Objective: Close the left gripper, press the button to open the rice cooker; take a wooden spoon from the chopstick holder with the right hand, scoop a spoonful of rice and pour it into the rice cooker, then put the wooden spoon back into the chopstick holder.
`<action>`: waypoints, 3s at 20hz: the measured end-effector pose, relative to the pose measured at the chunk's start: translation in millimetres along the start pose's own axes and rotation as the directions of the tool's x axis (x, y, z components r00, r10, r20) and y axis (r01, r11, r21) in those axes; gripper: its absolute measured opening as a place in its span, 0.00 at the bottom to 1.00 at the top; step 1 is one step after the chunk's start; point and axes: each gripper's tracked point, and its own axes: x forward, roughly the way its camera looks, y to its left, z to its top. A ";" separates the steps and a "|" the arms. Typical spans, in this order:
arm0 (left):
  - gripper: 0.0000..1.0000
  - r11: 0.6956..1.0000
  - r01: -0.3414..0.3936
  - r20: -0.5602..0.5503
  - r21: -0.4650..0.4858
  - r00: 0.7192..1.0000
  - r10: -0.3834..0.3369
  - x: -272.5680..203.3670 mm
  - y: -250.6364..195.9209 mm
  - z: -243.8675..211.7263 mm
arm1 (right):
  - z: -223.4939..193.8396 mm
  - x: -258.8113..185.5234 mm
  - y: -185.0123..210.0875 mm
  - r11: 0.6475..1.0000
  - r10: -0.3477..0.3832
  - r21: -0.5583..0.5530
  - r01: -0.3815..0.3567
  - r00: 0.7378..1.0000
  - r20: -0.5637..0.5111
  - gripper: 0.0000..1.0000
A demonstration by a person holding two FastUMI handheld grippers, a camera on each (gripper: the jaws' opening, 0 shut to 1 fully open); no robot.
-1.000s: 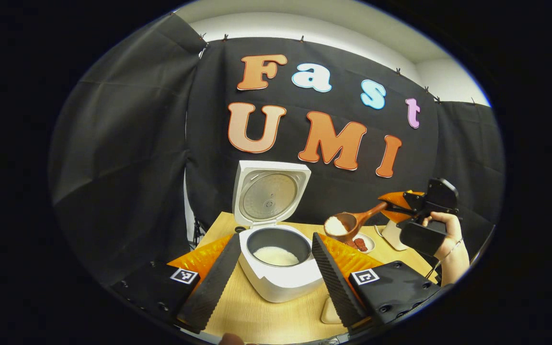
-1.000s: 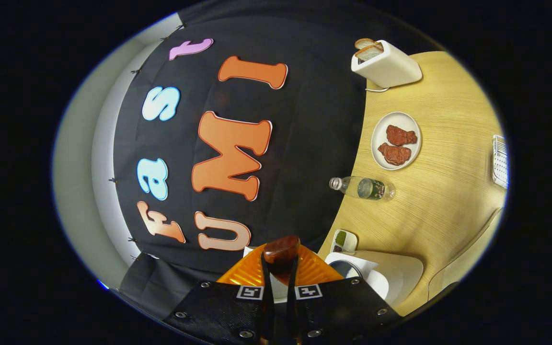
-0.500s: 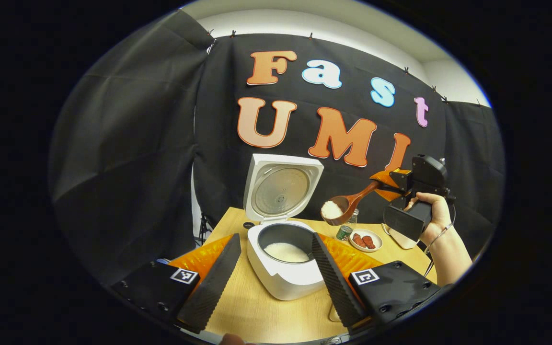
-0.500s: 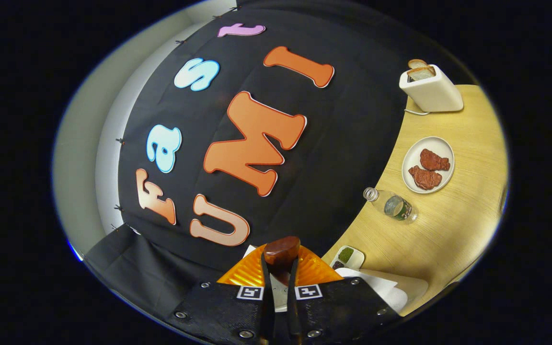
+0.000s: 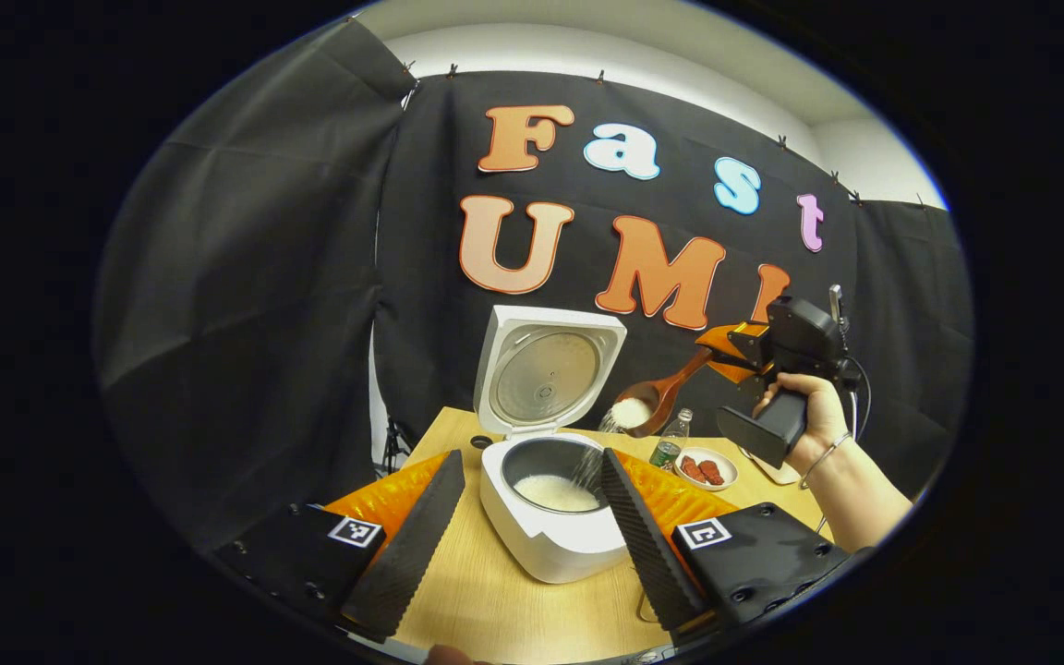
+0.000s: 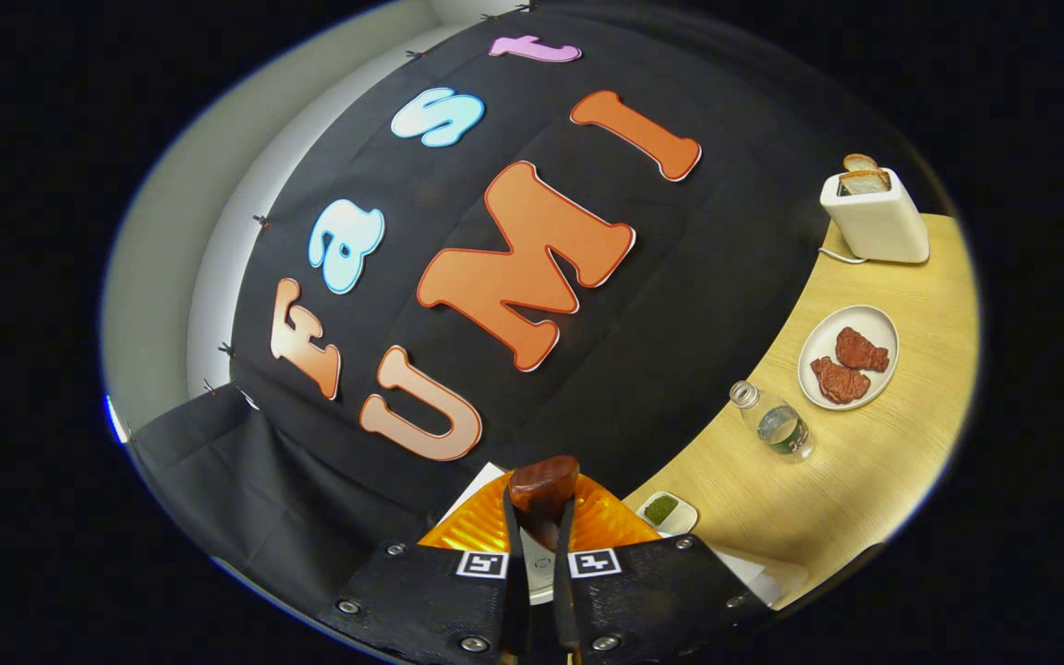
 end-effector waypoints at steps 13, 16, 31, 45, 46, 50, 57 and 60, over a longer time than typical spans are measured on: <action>1.00 1.000 0.007 0.009 -0.002 1.000 -0.007 -10.1 -3.2 -1.9 | -23.7 12.8 30.1 0.976 0.071 -0.208 -0.072 0.997 -0.011 0.10; 1.00 1.000 0.002 0.008 -0.008 1.000 -0.001 -11.8 -1.1 -4.0 | -31.2 13.6 34.1 0.965 0.078 -0.248 -0.081 0.997 -0.023 0.10; 1.00 1.000 0.002 0.014 -0.004 1.000 -0.002 -8.8 -2.0 -0.9 | -40.1 8.8 67.3 0.882 0.158 -0.438 -0.175 0.985 -0.075 0.09; 1.00 1.000 -0.007 0.007 -0.002 1.000 0.007 -5.0 -0.2 -5.4 | -61.1 1.4 90.8 0.739 0.229 -0.615 -0.277 0.961 -0.158 0.09; 1.00 1.000 -0.006 0.006 -0.001 1.000 0.006 -4.4 -2.2 -3.9 | -63.6 0.5 91.5 0.727 0.234 -0.624 -0.286 0.958 -0.166 0.09; 1.00 1.000 -0.007 0.005 0.000 1.000 0.007 -4.7 -2.2 -5.4 | -72.8 -3.0 92.6 0.676 0.246 -0.668 -0.312 0.949 -0.196 0.10; 1.00 1.000 -0.023 0.001 -0.010 1.000 0.023 -10.6 0.6 -9.6 | -69.0 -17.7 86.0 0.682 0.255 -0.649 -0.337 0.942 -0.220 0.09; 1.00 1.000 -0.020 0.025 -0.008 0.999 0.020 -12.0 -1.4 -0.5 | -50.2 -28.2 76.8 0.712 0.252 -0.619 -0.330 0.944 -0.214 0.09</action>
